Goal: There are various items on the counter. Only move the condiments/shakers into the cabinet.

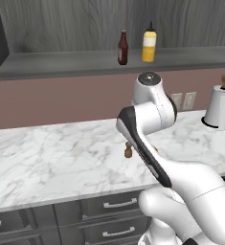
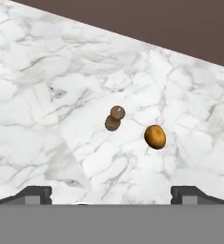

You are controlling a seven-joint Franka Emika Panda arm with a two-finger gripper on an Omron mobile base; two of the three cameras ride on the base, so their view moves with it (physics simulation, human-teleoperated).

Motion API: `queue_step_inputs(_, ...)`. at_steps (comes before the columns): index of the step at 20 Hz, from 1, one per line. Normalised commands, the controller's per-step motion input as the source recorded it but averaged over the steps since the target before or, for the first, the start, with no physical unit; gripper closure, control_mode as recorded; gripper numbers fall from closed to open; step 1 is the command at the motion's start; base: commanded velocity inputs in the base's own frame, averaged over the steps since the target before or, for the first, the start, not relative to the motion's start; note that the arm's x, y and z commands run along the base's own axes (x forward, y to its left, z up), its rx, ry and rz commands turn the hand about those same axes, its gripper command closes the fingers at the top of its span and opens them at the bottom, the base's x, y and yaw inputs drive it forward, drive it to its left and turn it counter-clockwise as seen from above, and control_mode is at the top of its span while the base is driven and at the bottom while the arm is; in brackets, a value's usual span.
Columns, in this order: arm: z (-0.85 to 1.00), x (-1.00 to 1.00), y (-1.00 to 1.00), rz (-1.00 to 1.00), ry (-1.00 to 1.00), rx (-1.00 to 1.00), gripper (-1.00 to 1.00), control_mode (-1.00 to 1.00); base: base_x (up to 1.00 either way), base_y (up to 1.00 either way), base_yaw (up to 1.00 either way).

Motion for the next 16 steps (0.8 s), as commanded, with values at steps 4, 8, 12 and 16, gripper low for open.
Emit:
queue_step_inputs(4, -0.41, 0.30, -0.05, 0.00, 0.02, -0.01, -1.00, -1.00, 0.00, 0.00, 0.00)
queue_step_inputs(8, -0.45, 0.19, -0.33, -0.07, -0.02, 0.06, -1.00, -1.00, 0.00, 0.00, 0.00)
queue_step_inputs(12, -0.44, 0.24, -0.13, -0.04, -0.02, 0.08, -1.00, -1.00, 0.00, 0.00, 0.00)
queue_step_inputs(16, -0.34, 0.31, 0.00, 0.00, 0.00, 0.06, -1.00, -1.00, 0.00, 0.00, 0.00)
